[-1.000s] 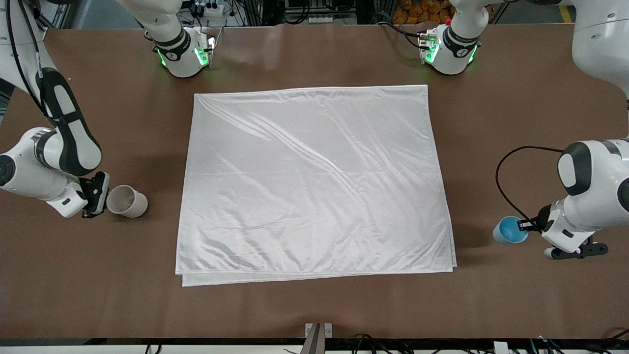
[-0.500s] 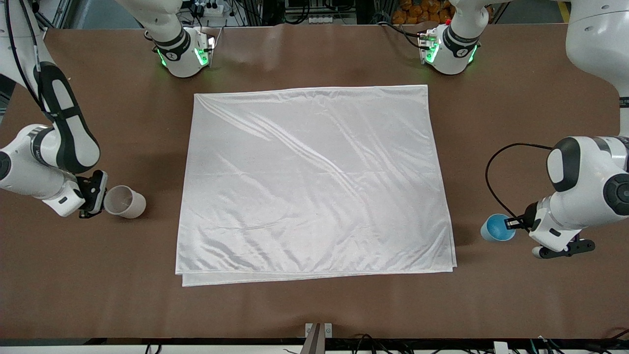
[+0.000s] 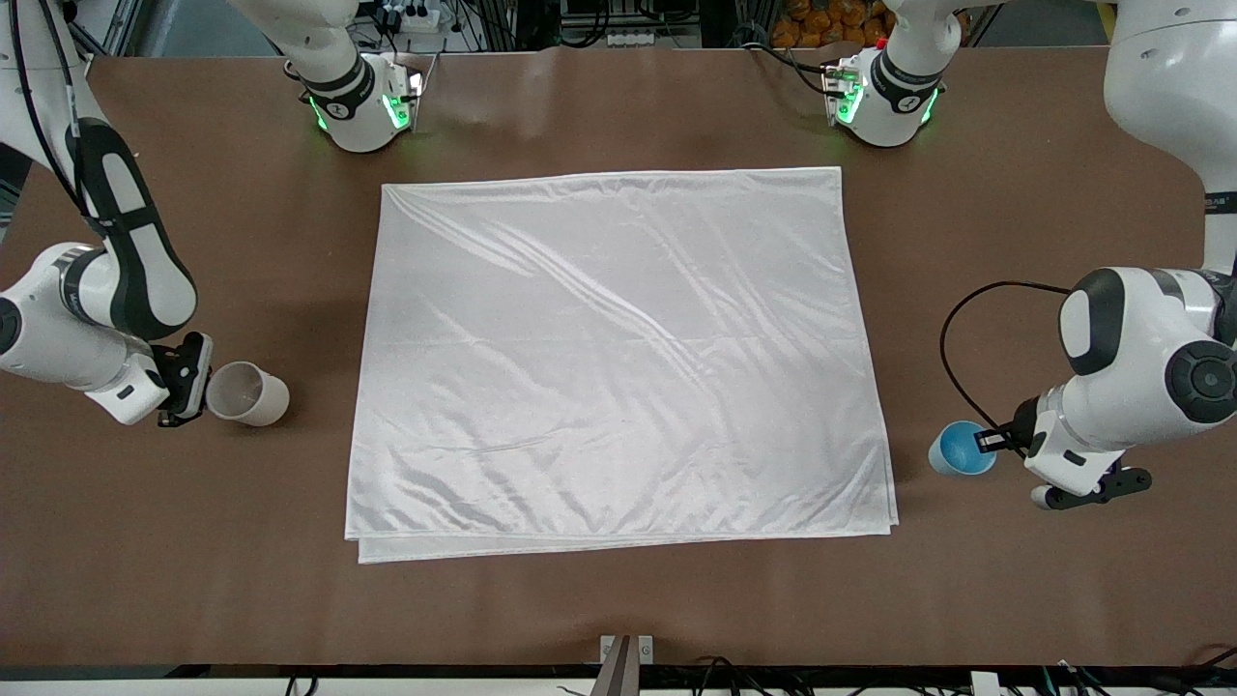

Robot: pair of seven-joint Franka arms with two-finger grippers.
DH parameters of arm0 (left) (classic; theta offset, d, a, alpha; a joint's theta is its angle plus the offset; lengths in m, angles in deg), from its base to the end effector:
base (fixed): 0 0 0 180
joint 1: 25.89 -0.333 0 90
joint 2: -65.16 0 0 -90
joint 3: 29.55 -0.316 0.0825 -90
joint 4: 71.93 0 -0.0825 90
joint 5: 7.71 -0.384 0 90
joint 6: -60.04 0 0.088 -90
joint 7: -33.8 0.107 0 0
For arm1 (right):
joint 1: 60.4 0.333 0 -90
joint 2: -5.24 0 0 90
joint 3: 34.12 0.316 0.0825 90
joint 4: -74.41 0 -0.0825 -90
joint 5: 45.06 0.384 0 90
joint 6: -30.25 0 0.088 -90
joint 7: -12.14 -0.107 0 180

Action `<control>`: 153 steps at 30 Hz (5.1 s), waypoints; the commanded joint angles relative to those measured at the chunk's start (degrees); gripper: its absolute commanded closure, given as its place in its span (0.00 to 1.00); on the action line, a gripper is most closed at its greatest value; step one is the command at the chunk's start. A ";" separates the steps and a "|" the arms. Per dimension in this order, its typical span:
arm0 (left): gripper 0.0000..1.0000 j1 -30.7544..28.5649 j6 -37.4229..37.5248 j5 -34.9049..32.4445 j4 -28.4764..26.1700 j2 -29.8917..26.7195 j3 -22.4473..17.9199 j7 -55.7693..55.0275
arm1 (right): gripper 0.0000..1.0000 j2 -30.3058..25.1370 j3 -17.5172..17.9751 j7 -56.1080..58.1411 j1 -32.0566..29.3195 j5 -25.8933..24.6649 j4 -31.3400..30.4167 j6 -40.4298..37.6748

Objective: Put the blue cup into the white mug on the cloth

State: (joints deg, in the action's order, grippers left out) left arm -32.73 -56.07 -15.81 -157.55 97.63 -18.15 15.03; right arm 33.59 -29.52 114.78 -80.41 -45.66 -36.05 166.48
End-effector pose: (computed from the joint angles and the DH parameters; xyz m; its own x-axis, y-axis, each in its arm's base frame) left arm 0.7009 -0.0252 0.3432 0.9772 0.2120 -0.0153 0.2115 -0.9770 -0.0254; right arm 0.5980 -0.1669 0.2273 0.0500 0.9979 0.0399 0.9982 -0.0486 -0.0355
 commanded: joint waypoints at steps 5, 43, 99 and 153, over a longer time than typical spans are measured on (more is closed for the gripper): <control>1.00 1.65 1.42 0.80 -1.04 -1.36 0.11 -4.34 | 1.00 -2.52 0.58 0.10 -0.12 -0.18 -1.61 -0.96; 1.00 2.62 4.41 1.24 -1.04 -3.03 3.01 -10.58 | 1.00 -6.82 0.58 -8.86 12.62 2.63 -2.13 -5.01; 1.00 2.62 8.45 1.07 -1.13 -4.00 11.27 -24.38 | 1.00 -0.24 -0.12 -45.42 51.91 0.96 1.20 3.08; 1.00 12.46 10.47 1.07 -1.04 -3.82 17.43 -45.03 | 0.17 3.81 -2.23 -56.24 55.34 -5.72 20.18 -16.95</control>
State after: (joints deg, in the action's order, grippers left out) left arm -21.62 -46.17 -15.45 -158.08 94.52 -0.44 -27.47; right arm 38.34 -30.94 59.76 -24.78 -48.85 -20.60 155.92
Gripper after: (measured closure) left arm 0.956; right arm 0.242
